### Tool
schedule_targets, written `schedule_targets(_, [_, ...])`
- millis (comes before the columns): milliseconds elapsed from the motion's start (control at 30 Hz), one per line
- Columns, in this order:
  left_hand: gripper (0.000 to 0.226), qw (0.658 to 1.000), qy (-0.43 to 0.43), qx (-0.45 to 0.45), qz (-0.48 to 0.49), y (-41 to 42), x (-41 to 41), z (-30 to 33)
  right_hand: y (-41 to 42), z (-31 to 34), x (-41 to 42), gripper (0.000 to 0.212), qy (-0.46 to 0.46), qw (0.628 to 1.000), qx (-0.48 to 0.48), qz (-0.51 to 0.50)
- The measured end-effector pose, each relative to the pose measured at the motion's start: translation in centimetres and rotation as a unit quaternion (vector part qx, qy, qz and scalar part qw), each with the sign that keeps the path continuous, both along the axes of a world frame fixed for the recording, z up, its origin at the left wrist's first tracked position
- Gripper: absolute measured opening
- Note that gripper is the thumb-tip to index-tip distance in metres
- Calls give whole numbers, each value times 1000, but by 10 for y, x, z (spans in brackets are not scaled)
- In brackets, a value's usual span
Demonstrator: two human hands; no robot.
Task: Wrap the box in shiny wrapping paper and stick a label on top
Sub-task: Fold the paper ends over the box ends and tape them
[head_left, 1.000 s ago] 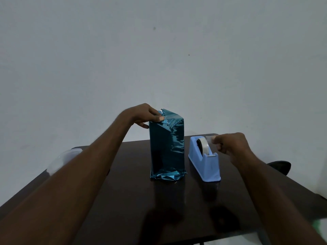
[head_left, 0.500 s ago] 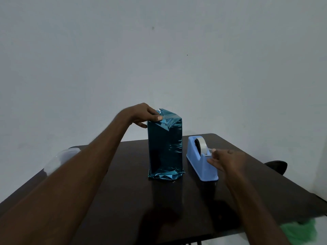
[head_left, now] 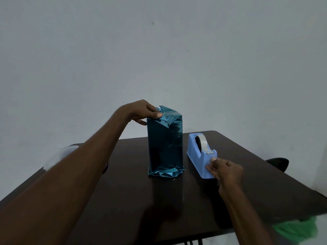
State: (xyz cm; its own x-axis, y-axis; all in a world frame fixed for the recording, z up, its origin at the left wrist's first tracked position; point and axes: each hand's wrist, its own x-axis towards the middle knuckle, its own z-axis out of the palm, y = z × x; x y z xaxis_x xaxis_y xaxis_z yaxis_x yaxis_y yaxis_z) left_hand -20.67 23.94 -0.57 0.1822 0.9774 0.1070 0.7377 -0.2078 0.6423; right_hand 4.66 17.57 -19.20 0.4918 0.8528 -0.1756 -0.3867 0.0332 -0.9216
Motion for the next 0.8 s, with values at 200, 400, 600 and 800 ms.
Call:
schedule_targets(200, [41,1000,-1,-1,-3,-1,-1,0,-18,-11,-13,4,-55,998,27,7])
schedule_targets(400, [38,1000,-1,0,-5,-2,-1,-1,-10,52,-24,10,-160,975,121,98])
schedule_targets(600, [36,1000,-12,-6,-8,0,-3,-1,29,155,-46,16,-252,935,163,187])
schedule_targets(800, [43,1000,7,1,-4,1,-3,-1,73,205,-71,19,-460,844,67,268])
